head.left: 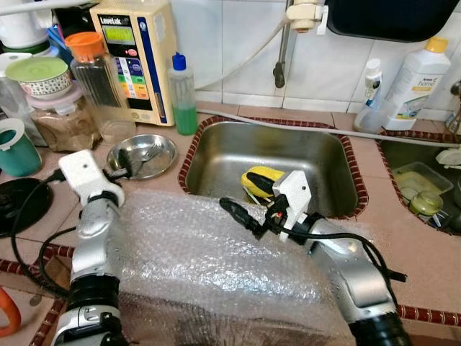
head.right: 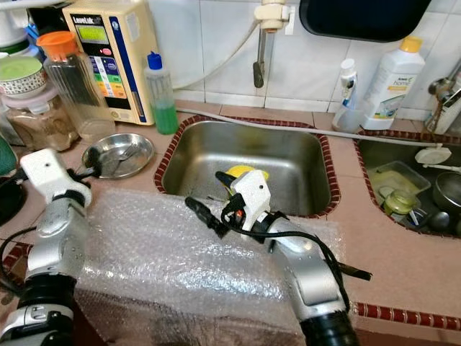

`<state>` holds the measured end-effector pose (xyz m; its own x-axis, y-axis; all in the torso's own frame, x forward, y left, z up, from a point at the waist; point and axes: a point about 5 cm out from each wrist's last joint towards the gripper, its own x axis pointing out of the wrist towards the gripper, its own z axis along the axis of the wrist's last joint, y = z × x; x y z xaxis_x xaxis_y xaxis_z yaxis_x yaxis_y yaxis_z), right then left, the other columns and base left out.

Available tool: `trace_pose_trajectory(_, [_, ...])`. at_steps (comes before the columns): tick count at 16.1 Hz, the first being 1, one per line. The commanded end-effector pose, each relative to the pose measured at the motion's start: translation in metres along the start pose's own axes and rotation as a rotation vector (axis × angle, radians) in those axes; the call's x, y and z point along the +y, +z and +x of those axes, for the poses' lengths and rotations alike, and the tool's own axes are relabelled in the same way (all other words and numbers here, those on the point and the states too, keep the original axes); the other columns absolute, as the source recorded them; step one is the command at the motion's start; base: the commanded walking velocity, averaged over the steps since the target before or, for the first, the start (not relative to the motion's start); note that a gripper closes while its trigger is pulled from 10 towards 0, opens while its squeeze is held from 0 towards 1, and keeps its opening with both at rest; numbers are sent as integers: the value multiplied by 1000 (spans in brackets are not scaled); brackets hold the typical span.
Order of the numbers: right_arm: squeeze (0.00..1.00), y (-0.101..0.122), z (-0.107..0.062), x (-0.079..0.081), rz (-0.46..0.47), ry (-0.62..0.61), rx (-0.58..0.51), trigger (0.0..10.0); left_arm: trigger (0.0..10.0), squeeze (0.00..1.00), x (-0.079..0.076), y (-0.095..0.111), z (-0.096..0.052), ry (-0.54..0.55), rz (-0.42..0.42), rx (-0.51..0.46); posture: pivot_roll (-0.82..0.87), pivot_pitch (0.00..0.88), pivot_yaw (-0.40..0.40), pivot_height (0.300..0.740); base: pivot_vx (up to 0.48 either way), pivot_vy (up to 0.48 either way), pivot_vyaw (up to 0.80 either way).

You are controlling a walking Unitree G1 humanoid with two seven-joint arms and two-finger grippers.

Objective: Kitchen organization

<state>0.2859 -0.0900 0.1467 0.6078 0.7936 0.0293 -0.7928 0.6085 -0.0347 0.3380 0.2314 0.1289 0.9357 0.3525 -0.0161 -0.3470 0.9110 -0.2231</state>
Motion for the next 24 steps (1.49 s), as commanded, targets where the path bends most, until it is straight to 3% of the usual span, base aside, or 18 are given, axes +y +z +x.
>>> trace_pose_trajectory(1, [1000, 5, -1, 4, 5, 24, -5, 10000, 10000, 0, 3, 5, 4, 28, -11, -11, 55, 0, 39, 740, 0, 0, 0])
trace_pose_trajectory(4, [1000, 7, -3, 6, 9, 34, 10, 10000, 10000, 0, 6, 0, 6, 48, -95, 26, 54, 0, 39, 740, 0, 0, 0])
trace_pose_trajectory(7, [1000, 9, -4, 10, 16, 39, 24, 10000, 10000, 0, 3, -5, 13, 51, -253, 84, 54, 0, 39, 740, 0, 0, 0])
trace_pose_trajectory(11, [1000, 11, -6, 10, 13, 38, 34, 10000, 10000, 0, -4, -8, 20, 55, -394, 149, 42, 0, 45, 740, 0, 0, 0])
trace_pose_trajectory(12, [1000, 11, -6, 10, 13, 37, 35, 10000, 6235, 0, -4, -9, 20, 56, -419, 158, 40, 0, 47, 740, 0, 0, 0])
trace_pose_trajectory(13, [1000, 11, -6, 10, 14, 35, 37, 10000, 4353, 0, -5, -10, 20, 55, -435, 158, 40, 0, 47, 740, 0, 0, 0])
trace_pose_trajectory(14, [1000, 13, -7, 10, 14, 39, 35, 10000, 0, 0, -5, -9, 21, 47, -448, 153, 39, 0, 47, 740, 0, 0, 0])
trace_pose_trajectory(20, [965, 16, -7, 15, 49, 80, 11, 10000, 0, 0, -3, -8, 23, 47, -484, 153, 46, 0, 45, 740, 0, 0, 0])
trace_pose_trajectory(21, [839, 16, -7, 15, 50, 81, 12, 10000, 0, 0, -3, -8, 24, 46, -474, 151, 49, 0, 45, 740, 0, 0, 0])
trace_pose_trajectory(24, [639, 16, -6, 15, 48, 76, 16, 10000, 0, 0, -2, -7, 23, 58, -429, 128, 50, 0, 47, 740, 0, 0, 0])
